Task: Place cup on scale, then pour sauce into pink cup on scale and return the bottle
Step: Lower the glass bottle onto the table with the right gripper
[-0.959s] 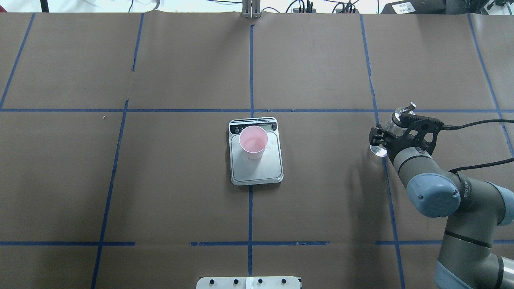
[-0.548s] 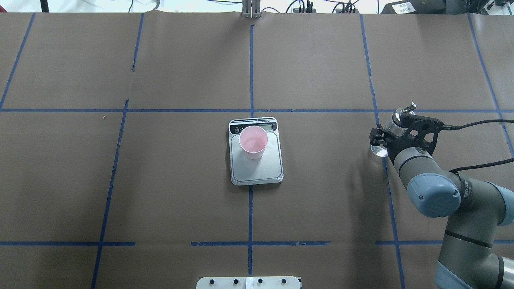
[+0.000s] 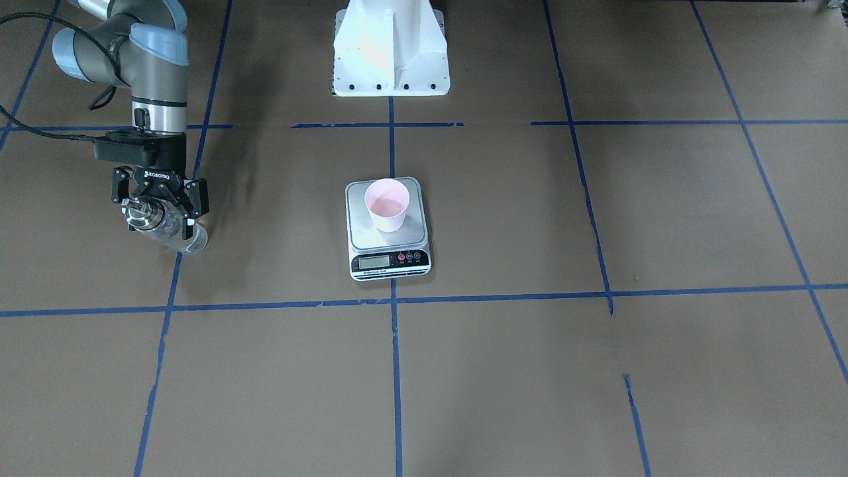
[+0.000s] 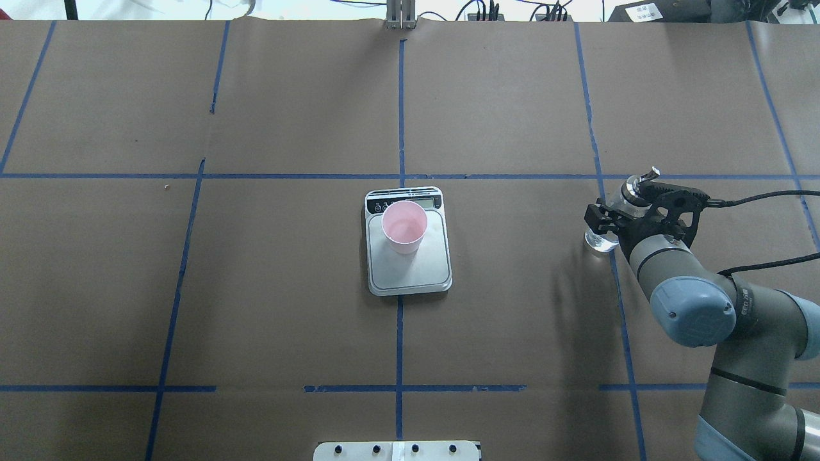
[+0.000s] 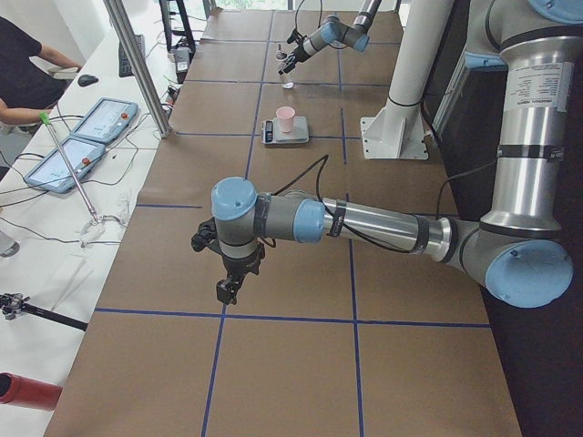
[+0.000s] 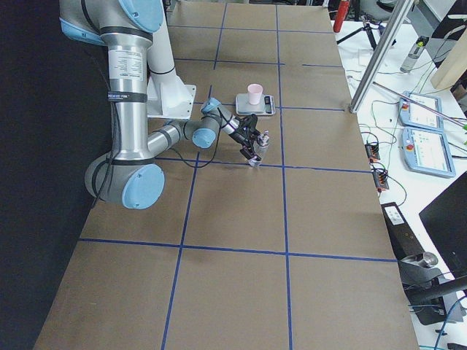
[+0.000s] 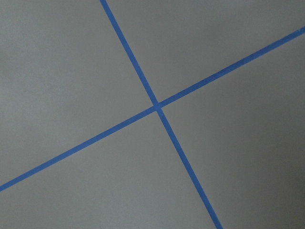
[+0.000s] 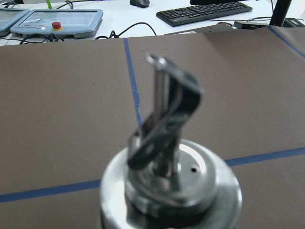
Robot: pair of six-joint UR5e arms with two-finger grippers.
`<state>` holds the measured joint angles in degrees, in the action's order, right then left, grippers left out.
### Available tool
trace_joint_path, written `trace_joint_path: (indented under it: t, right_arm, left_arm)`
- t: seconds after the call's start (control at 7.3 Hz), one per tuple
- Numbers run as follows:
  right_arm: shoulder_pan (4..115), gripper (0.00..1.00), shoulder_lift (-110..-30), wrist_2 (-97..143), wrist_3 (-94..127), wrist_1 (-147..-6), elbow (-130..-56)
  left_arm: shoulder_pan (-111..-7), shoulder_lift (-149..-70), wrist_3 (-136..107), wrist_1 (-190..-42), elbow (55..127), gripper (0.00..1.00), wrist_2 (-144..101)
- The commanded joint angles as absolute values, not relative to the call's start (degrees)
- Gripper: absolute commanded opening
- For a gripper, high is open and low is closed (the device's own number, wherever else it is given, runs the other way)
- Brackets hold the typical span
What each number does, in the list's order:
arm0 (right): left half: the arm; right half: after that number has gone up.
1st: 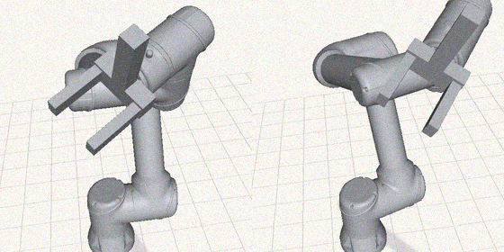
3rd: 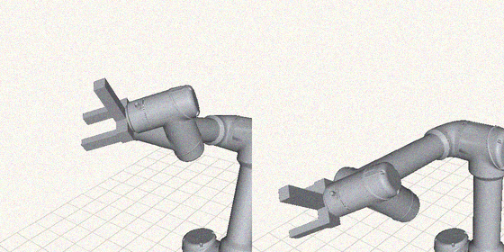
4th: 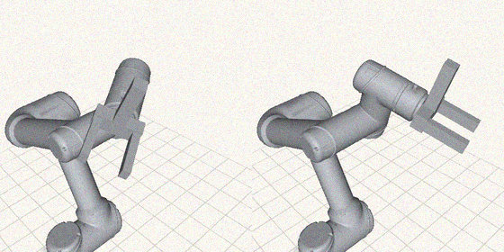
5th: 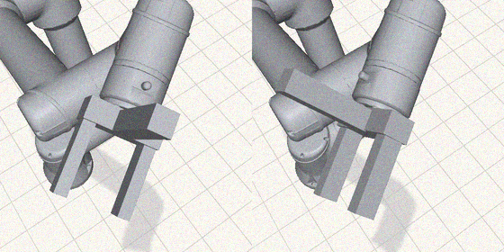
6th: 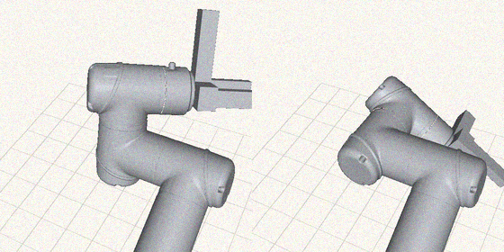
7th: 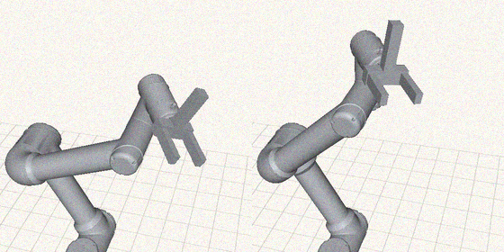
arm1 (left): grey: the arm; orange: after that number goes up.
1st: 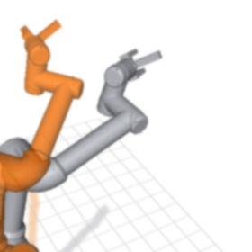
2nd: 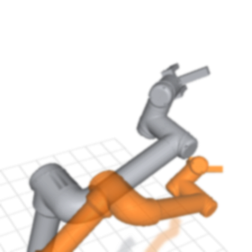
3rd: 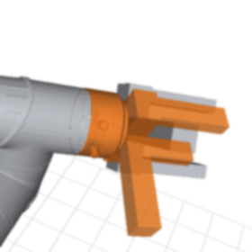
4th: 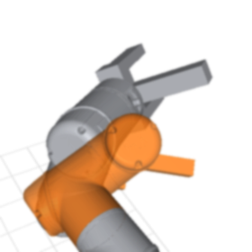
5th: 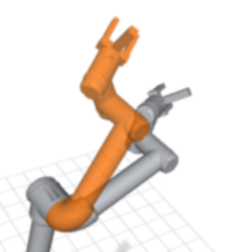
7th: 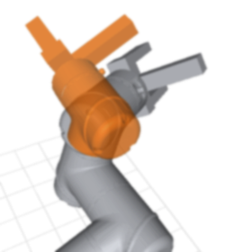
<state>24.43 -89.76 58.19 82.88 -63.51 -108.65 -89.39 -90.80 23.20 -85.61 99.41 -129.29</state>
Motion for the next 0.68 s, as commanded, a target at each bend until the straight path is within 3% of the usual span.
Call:
trace_joint_path:
  t: [0.0, 0.55]
  right_arm:
    - [24.4, 0.99, -90.3, 58.3, 82.9, -63.5, -109.3]
    - [24.3, 1.00, -91.2, 64.4, 83.0, -63.6, -112.1]
  left_arm:
    - [-89.4, -91.1, 23.2, -85.6, 99.4, 1.00, -128.6]
    - [-89.4, -91.1, 23.1, -85.6, 99.3, 1.00, -128.0]
